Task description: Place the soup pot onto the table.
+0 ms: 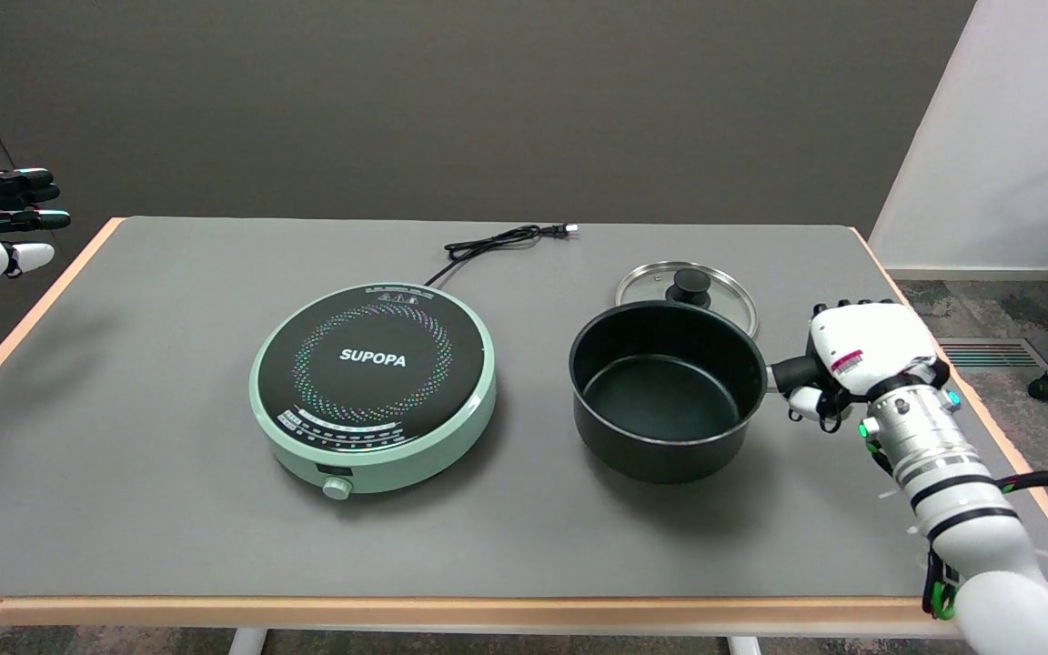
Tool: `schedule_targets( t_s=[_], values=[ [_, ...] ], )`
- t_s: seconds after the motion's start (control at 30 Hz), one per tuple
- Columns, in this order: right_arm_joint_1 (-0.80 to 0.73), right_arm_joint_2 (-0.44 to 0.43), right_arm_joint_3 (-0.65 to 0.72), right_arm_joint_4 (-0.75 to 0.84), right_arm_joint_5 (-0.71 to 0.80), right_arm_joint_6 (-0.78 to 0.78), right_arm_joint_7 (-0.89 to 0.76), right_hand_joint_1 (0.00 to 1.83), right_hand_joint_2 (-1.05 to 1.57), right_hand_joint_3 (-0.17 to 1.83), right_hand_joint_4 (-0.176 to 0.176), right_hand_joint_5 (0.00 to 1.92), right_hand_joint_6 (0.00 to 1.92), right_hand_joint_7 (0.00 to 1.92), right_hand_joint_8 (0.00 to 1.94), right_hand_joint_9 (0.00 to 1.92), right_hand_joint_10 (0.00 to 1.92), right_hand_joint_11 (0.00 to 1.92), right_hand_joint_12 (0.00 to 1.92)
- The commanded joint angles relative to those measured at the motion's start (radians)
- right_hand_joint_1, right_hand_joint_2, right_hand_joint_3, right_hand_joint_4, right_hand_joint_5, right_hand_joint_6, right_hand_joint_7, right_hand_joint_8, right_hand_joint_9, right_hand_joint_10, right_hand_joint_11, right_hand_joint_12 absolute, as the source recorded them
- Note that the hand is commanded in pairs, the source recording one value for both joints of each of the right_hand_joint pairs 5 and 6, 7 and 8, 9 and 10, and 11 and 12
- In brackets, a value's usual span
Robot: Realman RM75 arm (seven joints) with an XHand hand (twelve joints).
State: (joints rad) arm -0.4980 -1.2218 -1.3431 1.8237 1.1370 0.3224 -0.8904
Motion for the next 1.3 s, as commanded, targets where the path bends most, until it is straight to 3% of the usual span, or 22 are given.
schedule_targets(
  t_s=[0.03, 0.6, 1.07, 1.2, 1.3],
  values=[
    [-0.005, -0.023, -0.142, -0.124, -0.124, 0.273, 0.011, 0.97, 0.91, 1.02, -0.053, 1.85, 1.85, 1.85, 1.85, 1.85, 1.85, 1.85, 1.85],
    [-0.012, -0.026, -0.188, -0.237, -0.120, 0.385, 0.011, 0.97, 0.90, 1.03, -0.054, 1.85, 1.85, 1.85, 1.85, 1.85, 1.85, 1.85, 1.85],
    [0.027, 0.000, -0.185, -0.234, -0.121, 0.366, 0.011, 0.96, 0.87, 1.07, -0.057, 1.84, 1.84, 1.84, 1.84, 1.84, 1.84, 1.84, 1.84],
    [0.035, 0.003, -0.188, -0.233, -0.121, 0.345, 0.011, 0.96, 0.84, 1.07, -0.082, 1.70, 1.70, 1.70, 1.70, 1.70, 1.70, 1.70, 1.70],
    [0.041, 0.005, -0.189, -0.239, -0.121, 0.333, 0.011, 0.93, 0.84, 1.01, -0.094, 1.47, 1.47, 1.47, 1.47, 1.47, 1.47, 1.47, 1.47]
  ],
)
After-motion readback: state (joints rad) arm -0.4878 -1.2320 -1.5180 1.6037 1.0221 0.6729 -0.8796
